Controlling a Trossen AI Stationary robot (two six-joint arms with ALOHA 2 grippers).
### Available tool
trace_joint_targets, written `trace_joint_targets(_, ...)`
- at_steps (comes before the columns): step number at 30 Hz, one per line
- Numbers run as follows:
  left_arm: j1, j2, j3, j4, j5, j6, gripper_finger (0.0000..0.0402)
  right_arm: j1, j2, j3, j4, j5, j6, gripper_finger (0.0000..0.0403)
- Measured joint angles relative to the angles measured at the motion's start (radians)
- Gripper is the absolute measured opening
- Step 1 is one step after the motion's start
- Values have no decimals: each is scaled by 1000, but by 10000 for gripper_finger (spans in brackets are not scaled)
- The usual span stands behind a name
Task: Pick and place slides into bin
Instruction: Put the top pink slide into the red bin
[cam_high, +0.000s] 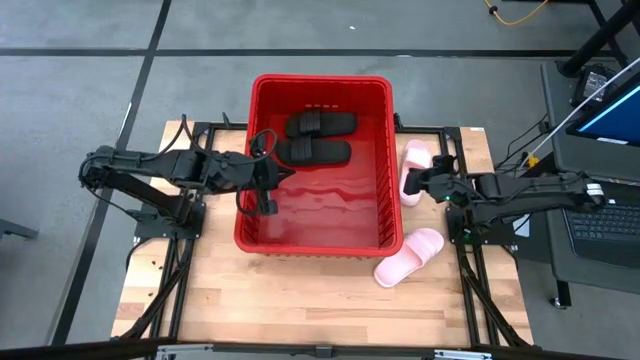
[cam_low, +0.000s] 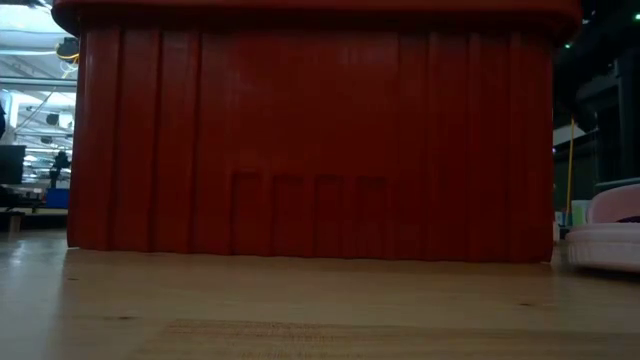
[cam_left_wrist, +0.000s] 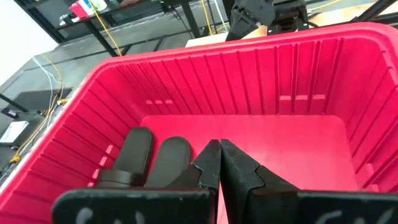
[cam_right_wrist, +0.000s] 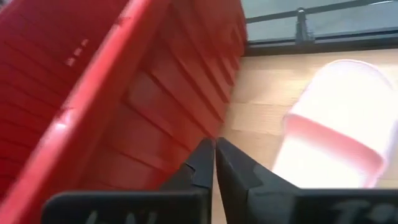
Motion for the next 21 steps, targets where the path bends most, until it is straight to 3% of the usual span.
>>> trace_joint_targets(9,0,0,0,-2,26,0,1,-57,0,-2,-99,1,-34,25)
trace_joint_targets(21,1,0,0,-4,26,1,3,-79,1,-2,-125,-69,-465,26)
